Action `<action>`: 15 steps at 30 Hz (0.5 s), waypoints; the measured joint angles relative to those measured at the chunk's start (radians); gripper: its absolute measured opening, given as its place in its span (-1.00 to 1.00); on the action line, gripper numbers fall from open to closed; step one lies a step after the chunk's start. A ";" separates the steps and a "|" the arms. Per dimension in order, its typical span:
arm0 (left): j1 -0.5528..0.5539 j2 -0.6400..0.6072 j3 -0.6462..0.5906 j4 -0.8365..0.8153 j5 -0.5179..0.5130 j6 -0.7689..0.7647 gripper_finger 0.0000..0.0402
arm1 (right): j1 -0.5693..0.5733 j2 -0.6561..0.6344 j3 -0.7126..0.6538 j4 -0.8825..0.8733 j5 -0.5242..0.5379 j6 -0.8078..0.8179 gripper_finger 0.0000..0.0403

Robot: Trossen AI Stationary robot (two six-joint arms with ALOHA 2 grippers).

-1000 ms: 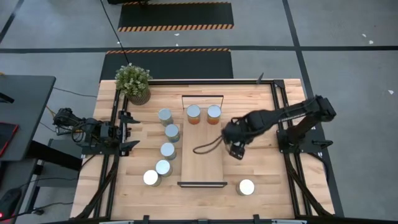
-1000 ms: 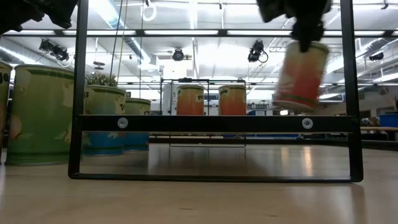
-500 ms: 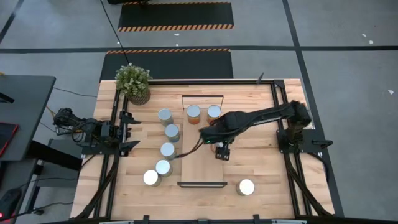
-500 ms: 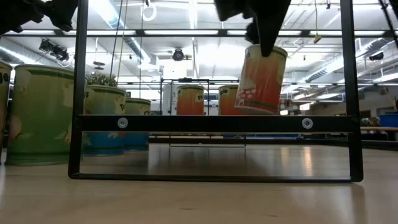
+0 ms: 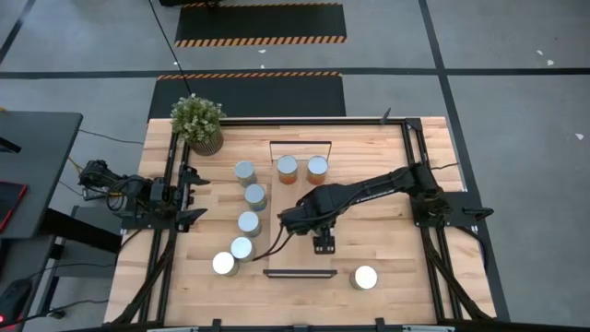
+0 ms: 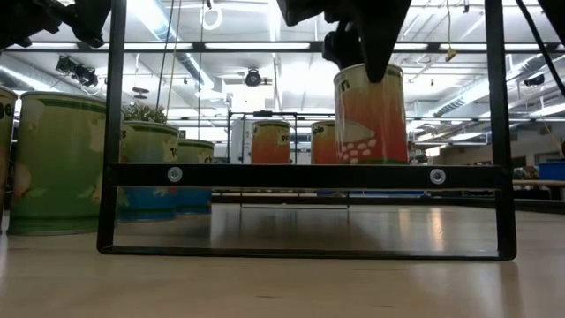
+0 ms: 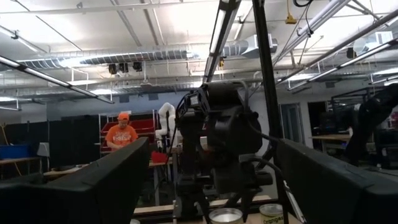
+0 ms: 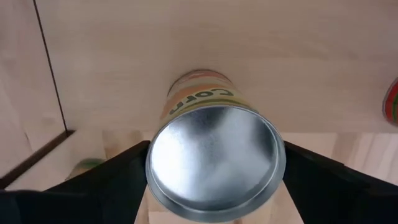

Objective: Pick and place cans onto a shelf
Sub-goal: Put the canned corn on the shelf

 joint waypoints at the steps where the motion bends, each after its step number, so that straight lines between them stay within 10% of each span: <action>1: 0.000 0.000 0.000 -0.001 0.000 0.000 0.78 | -0.001 -0.002 -0.002 0.009 -0.001 0.007 0.76; 15: 0.000 0.000 0.000 -0.012 0.000 0.007 0.78 | 0.012 -0.005 0.011 0.014 -0.017 0.045 0.90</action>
